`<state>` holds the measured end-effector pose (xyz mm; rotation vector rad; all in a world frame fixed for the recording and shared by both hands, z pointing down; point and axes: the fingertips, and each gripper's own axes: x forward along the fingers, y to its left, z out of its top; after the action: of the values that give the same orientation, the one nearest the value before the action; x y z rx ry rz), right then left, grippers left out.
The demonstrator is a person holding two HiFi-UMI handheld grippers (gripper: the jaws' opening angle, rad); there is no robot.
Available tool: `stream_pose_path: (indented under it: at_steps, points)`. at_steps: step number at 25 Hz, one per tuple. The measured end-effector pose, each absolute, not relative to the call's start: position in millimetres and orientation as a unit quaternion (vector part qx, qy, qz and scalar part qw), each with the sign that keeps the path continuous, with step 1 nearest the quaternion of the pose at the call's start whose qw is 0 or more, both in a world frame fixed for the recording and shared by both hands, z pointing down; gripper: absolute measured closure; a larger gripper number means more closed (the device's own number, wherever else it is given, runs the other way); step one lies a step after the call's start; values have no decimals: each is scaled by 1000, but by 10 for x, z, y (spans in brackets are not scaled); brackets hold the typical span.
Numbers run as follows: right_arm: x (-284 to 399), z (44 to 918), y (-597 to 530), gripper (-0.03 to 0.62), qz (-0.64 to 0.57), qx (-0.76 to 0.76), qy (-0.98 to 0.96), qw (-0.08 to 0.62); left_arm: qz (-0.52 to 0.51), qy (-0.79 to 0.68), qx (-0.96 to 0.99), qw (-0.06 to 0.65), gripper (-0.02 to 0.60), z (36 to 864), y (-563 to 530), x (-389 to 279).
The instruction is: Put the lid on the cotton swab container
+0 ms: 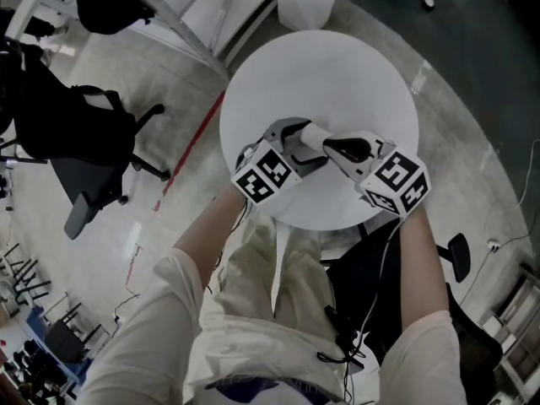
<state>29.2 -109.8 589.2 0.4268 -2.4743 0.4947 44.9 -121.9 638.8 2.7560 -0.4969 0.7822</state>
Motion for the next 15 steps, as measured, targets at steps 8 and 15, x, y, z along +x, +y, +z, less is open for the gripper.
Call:
stream_pose_path:
  at_steps: [8,15]
  points:
    - [285,5904,-1099,583,175,164,-926,292,267,-169,942,113,241,6386,-1224,438]
    - [289,5850,-1121,549,186,188,-930,254,264,-174,943,101,241,6323,-1226,411]
